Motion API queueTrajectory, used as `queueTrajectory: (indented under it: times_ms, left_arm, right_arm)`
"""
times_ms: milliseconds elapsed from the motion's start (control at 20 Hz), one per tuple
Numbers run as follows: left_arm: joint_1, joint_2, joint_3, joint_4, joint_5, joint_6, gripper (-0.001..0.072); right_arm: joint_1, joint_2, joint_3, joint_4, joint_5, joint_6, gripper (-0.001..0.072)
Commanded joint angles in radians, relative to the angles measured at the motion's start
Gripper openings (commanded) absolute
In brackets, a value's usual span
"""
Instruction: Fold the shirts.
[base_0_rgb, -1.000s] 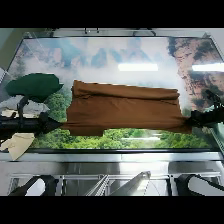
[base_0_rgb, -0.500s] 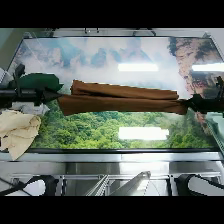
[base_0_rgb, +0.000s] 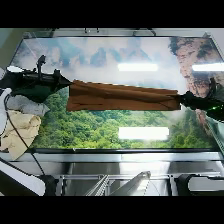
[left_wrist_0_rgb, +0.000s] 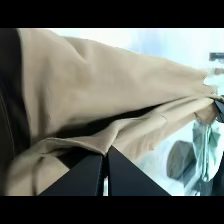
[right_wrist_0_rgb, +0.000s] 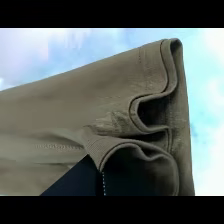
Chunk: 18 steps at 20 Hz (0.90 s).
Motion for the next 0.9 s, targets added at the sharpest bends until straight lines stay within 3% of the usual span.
queueTrajectory:
  times_ms: [0,50,100,150,200,250,300,400,450,500,550,650,850]
  left_arm:
    - [-0.026,-0.13,0.13,-0.003,-0.041,-0.006,0.0035]
    - [-0.026,-0.145,0.158,-0.003,-0.049,-0.006,0.0056]
    - [-0.026,-0.155,0.185,-0.003,-0.06,-0.006,0.0248]
    - [-0.026,-0.158,0.211,-0.003,-0.072,-0.006,0.0329]
    - [-0.019,-0.158,0.233,-0.003,-0.093,-0.006,0.0338]
    - [-0.009,-0.158,0.267,-0.002,-0.126,-0.009,0.0338]
    - [0.001,-0.158,0.301,-0.003,-0.156,-0.029,0.0338]
    - [0.031,-0.158,0.389,-0.003,-0.224,-0.093,0.0337]
    - [0.047,-0.158,0.433,-0.003,-0.257,-0.124,0.0337]
    - [0.061,-0.157,0.474,-0.003,-0.291,-0.153,0.0337]
    - [0.075,-0.153,0.498,-0.007,-0.318,-0.173,0.0338]
    - [0.084,-0.104,0.456,-0.011,-0.326,-0.179,0.0337]
    - [0.068,-0.024,0.332,-0.011,-0.331,-0.15,0.0337]
  right_arm:
    - [0.018,-0.031,0.001,0.001,-0.006,-0.065,0.0015]
    - [0.017,-0.031,0.003,-0.001,-0.004,-0.067,0.0015]
    - [0.016,-0.031,0.005,-0.008,-0.003,-0.067,0.0016]
    - [0.017,-0.031,0.008,-0.024,-0.003,-0.067,0.0016]
    - [0.017,-0.031,0.013,-0.04,0.002,-0.066,0.0054]
    - [0.016,-0.031,0.024,-0.064,0.01,-0.066,0.0241]
    - [0.013,-0.029,0.042,-0.112,0.031,-0.053,0.0376]
    - [-0.001,-0.024,0.119,-0.31,0.065,0.101,0.0388]
    - [-0.01,-0.021,0.172,-0.437,0.084,0.187,0.0449]
    - [-0.013,-0.021,0.217,-0.542,0.091,0.273,0.0621]
    - [-0.014,-0.021,0.247,-0.622,0.09,0.343,0.068]
    - [-0.01,-0.027,0.262,-0.622,0.087,0.377,0.068]
    - [0.027,-0.078,0.262,-0.541,0.098,0.347,0.068]
